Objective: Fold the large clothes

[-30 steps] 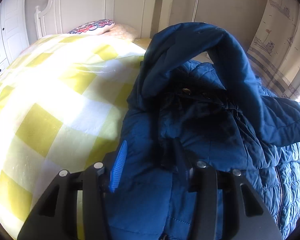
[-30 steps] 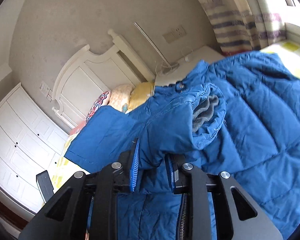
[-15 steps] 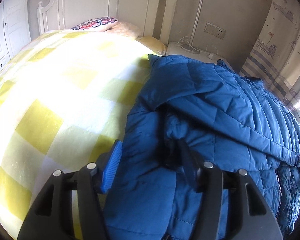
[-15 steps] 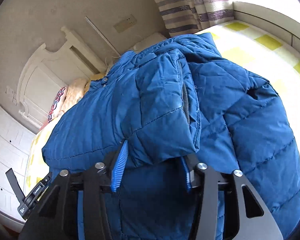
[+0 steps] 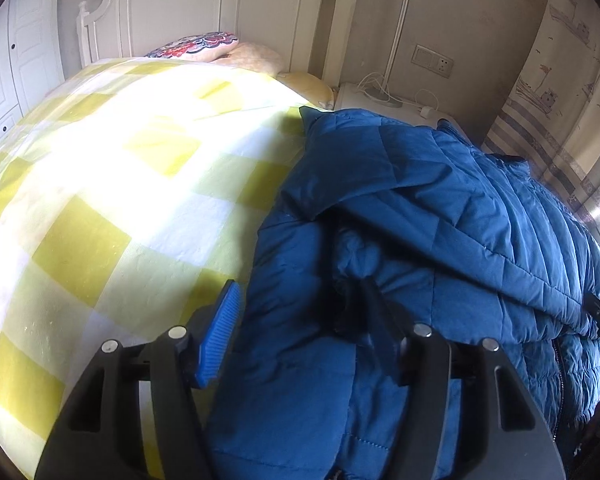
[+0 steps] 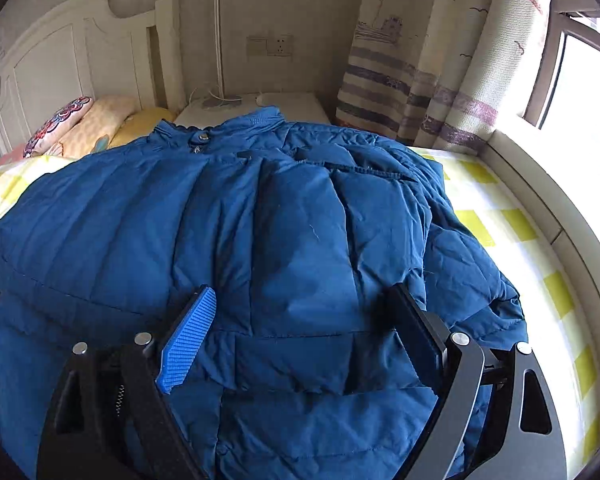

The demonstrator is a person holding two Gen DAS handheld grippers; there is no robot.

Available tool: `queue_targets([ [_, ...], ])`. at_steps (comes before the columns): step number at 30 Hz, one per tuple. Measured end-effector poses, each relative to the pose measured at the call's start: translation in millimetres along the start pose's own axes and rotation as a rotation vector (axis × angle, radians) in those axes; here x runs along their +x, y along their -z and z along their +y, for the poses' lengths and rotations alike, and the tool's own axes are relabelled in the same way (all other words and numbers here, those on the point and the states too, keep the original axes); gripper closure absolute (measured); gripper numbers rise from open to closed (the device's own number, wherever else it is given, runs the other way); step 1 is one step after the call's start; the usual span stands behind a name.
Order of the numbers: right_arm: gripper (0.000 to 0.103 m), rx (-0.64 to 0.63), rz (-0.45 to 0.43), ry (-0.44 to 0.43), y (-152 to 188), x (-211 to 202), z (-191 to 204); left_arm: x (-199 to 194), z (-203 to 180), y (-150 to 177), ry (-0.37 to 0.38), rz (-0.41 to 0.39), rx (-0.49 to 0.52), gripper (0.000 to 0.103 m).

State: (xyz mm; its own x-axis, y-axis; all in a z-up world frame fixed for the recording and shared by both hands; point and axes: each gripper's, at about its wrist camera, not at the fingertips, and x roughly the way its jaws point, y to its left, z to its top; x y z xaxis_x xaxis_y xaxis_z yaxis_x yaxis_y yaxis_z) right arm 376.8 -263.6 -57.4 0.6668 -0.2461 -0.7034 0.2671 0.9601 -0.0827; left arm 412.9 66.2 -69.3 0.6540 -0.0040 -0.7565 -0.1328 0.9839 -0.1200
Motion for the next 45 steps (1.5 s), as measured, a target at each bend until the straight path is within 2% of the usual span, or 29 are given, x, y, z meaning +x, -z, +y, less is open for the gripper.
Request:
queue_targets([
  [2,0.017,-0.010,0.004,0.011,1,1,3,-1,0,-1,-0.010,-0.005,0.005,0.040],
  [5,0.016,-0.025,0.010,0.024,2,3,6,-18,-16,-7,-0.069,-0.053,0.066,0.042],
  [7,0.016,-0.022,0.012,0.018,3,4,6,-39,-34,-21,-0.024,-0.110,0.096,0.041],
  [9,0.016,-0.013,0.014,0.008,1,4,5,-56,-59,-39,0.003,-0.168,0.130,0.026],
  [10,0.016,-0.009,0.014,0.002,1,4,4,-58,-74,-47,0.011,-0.182,0.154,0.024],
  [14,0.016,0.006,0.016,-0.016,0,4,2,-24,-128,-58,0.051,-0.097,0.253,0.024],
  [15,0.016,0.008,0.016,-0.020,0,4,0,-10,-138,-53,0.042,-0.063,0.273,0.024],
  [17,0.016,0.012,0.015,-0.026,-1,4,-1,22,-146,-37,-0.025,-0.017,0.313,0.022],
  [19,0.015,0.014,0.015,-0.034,0,4,-1,35,-145,-23,-0.045,-0.045,0.343,0.019],
  [22,0.015,0.017,0.018,-0.037,-1,4,-1,31,-141,-31,-0.044,-0.001,0.312,0.020],
  [23,0.015,0.016,0.017,-0.036,-1,4,-1,23,-141,-38,-0.019,0.003,0.277,0.024],
  [25,0.015,0.018,0.017,-0.039,-1,4,-1,0,-150,-53,0.058,-0.056,0.249,0.023],
  [28,0.015,0.021,0.016,-0.044,-1,4,-2,-15,-192,-70,0.055,-0.148,0.336,0.018],
  [29,0.015,0.022,0.016,-0.046,-1,4,-3,-9,-207,-73,0.060,-0.143,0.365,0.017],
  [31,0.015,0.024,0.016,-0.047,-1,4,-3,17,-229,-74,0.083,-0.076,0.398,0.017],
  [33,0.014,0.026,0.015,-0.051,-1,4,-3,52,-240,-68,0.049,-0.008,0.415,0.016],
  [36,0.014,0.029,0.014,-0.059,-1,4,-4,76,-235,-56,0.042,-0.017,0.412,0.007],
  [38,0.014,0.032,0.014,-0.063,-1,4,-4,74,-231,-63,0.066,0.015,0.398,0.007],
  [40,0.014,0.037,0.013,-0.070,-1,3,-5,65,-222,-77,0.084,0.004,0.387,0.010],
  [41,0.014,0.040,0.013,-0.074,-1,3,-6,60,-214,-85,0.068,-0.024,0.370,0.010],
  [43,0.014,0.044,0.012,-0.078,-1,3,-7,61,-191,-104,-0.015,-0.060,0.336,0.010],
  [45,0.014,0.043,0.012,-0.079,0,3,-7,80,-162,-117,-0.090,-0.020,0.279,0.010],
])
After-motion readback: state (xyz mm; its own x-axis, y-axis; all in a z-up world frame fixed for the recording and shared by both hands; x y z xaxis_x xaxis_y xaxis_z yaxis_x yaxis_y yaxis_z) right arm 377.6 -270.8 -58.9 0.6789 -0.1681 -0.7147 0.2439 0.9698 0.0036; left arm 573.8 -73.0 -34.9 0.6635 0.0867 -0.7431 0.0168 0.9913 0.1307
